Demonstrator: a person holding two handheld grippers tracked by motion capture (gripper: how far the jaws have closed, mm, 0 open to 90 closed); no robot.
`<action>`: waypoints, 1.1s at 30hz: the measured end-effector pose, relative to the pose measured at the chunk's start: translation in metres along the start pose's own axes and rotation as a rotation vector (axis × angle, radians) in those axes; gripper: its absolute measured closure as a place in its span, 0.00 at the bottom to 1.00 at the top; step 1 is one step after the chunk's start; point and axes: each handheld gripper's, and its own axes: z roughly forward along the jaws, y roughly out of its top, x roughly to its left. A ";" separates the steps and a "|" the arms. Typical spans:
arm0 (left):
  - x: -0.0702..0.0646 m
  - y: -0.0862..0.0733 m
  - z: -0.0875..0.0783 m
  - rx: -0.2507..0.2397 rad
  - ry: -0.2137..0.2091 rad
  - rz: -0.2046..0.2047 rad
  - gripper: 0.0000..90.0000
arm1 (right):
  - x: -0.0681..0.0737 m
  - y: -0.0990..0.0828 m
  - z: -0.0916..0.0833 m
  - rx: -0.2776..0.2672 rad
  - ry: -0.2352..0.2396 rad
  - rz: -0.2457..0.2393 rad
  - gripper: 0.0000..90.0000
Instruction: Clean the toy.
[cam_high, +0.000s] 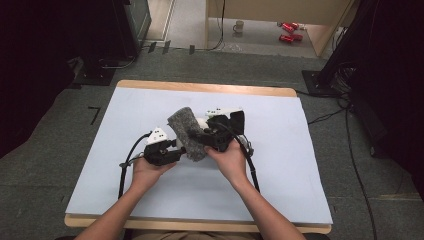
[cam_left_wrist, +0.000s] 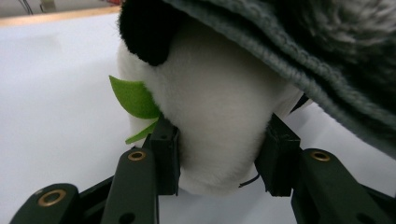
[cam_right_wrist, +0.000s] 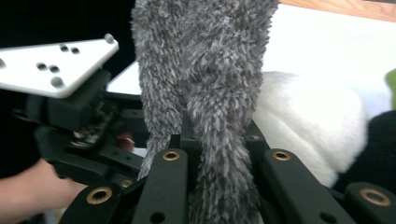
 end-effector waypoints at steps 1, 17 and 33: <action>0.001 -0.001 0.000 0.003 -0.002 -0.006 0.63 | -0.001 0.000 0.002 0.004 -0.009 -0.011 0.87; 0.015 0.002 0.004 0.028 -0.039 -0.018 0.63 | -0.031 -0.005 -0.021 0.003 -0.150 -0.033 0.87; 0.022 0.010 0.009 0.048 -0.066 -0.023 0.63 | -0.078 -0.016 -0.077 -0.095 -0.242 0.106 0.86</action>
